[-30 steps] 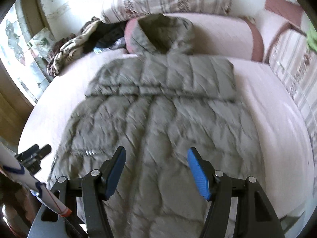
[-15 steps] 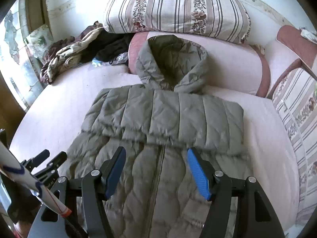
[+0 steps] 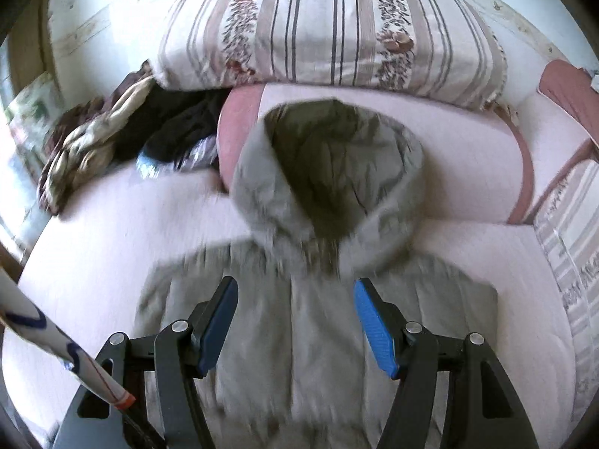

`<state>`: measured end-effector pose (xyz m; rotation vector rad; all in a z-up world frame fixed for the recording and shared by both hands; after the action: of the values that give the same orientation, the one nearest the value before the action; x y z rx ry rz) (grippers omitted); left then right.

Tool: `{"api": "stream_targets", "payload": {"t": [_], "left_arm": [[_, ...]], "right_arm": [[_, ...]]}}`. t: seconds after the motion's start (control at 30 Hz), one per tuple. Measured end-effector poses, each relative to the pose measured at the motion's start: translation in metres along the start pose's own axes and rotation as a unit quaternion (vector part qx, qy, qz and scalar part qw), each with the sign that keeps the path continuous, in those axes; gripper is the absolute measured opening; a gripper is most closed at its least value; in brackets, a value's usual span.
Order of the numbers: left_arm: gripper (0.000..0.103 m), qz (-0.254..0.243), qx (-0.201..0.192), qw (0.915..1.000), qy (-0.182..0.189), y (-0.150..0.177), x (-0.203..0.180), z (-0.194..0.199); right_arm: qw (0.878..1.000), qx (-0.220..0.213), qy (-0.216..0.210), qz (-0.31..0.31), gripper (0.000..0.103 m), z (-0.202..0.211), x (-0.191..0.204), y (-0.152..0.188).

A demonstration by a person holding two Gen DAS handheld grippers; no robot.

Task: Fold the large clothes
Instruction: 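Move the right tool to the jacket hood, then grasp the hood tip with the right tool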

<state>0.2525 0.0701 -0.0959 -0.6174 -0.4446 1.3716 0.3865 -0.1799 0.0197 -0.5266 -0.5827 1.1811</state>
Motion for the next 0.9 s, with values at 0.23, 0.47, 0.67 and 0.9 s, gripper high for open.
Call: {"api": "stream_targets", "payload": {"t": [0.23,0.47,0.67,0.9], "left_arm": [[0.062,0.004,0.001,0.9998,0.017,-0.003,0.007,-0.006],[0.062,0.008,0.020,0.9990,0.039,-0.003,0.008,-0.016],[0.062,0.010,0.033,0.9985,0.043,-0.002,0.009,-0.023],[0.062,0.000,0.030,0.9988,0.040,-0.003,0.007,-0.022]], "right_arm": [[0.999,-0.009,0.010,-0.049,0.075,-0.075,0.035,-0.088],[0.993,-0.006,0.046,-0.106,0.076,-0.142,0.042,-0.133],[0.989,-0.002,0.044,-0.143,0.074,-0.169,0.030,-0.146],[0.994,0.003,0.004,-0.111,0.007,-0.129,0.024,-0.127]]}}
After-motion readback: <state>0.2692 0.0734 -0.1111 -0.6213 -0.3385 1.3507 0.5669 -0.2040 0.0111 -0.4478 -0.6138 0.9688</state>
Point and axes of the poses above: each gripper's, at about its wrist camera, not at the fingertips, and z roughly against the way its jaws point, x to its left, y to its underside, the point moved 2 cm from there along -z, roughly the way its jaws point, and after that the axes turned 10 degrees about -z, right-handed, at the moved point
